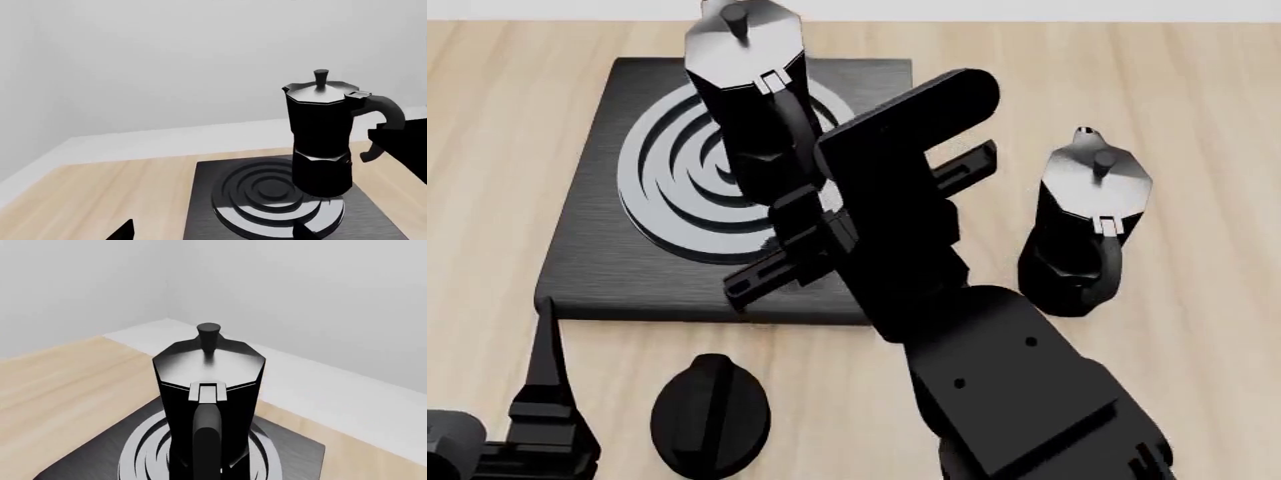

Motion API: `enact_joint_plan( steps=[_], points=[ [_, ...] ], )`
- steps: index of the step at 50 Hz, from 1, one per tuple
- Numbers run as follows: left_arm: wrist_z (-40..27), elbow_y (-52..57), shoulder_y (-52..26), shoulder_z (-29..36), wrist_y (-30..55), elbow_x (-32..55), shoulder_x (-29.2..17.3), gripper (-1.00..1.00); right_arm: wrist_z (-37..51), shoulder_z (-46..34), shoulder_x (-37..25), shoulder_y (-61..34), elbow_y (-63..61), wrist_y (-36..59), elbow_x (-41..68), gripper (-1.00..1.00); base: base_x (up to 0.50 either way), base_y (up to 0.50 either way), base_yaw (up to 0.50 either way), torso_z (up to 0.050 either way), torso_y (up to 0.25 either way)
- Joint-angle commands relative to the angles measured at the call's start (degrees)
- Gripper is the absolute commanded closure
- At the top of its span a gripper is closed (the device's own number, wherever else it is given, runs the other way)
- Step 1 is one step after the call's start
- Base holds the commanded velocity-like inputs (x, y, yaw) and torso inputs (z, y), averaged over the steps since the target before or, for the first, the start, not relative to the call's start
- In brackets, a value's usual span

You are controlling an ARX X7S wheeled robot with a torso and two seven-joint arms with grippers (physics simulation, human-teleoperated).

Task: Put the right moka pot on the stove.

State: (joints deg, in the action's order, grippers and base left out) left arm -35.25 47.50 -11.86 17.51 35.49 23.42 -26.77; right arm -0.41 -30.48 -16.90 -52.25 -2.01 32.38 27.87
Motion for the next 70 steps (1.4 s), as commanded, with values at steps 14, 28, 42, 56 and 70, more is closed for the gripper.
enact_joint_plan(
  steps=[14, 28, 42, 56, 70],
  points=[
    [0.27, 0.3, 0.05, 0.58, -0.64, 0.21, -0.49, -1.0, -4.11, -1.6, 6.63, -6.41, 16.54, -8.71, -3.87, 1.0, 0.0, 0.0, 0.0, 0.001, 0.001],
    [0.22, 0.26, 0.25, 0.8, -1.36, -0.05, -0.74, -1.0, -5.98, -3.17, 10.36, -10.06, 27.17, -13.81, -5.67, 1.0, 0.0, 0.0, 0.0, 0.0, 0.001],
    [-0.2, 0.31, -0.18, 0.72, -0.79, 0.37, -0.75, -1.0, -8.97, -3.78, 14.44, -14.13, 42.65, -22.32, -6.64, 1.0, 0.0, 0.0, 0.0, 0.001, 0.001],
    [-0.23, 0.01, -0.12, 0.88, -1.34, 0.35, -0.82, -1.0, -9.13, -15.14, 16.8, -19.07, 59.11, -33.5, 2.94, 1.0, 0.0, 0.0, 0.0, 0.0, 0.001],
    [-0.6, 0.07, -0.14, 0.69, -1.44, 0.56, -0.9, -1.0, -7.85, -27.53, 16.76, -19.71, 65.4, -36.3, 15.12, 1.0, 0.0, 0.0, 0.0, 0.0, 0.001]
  ],
)
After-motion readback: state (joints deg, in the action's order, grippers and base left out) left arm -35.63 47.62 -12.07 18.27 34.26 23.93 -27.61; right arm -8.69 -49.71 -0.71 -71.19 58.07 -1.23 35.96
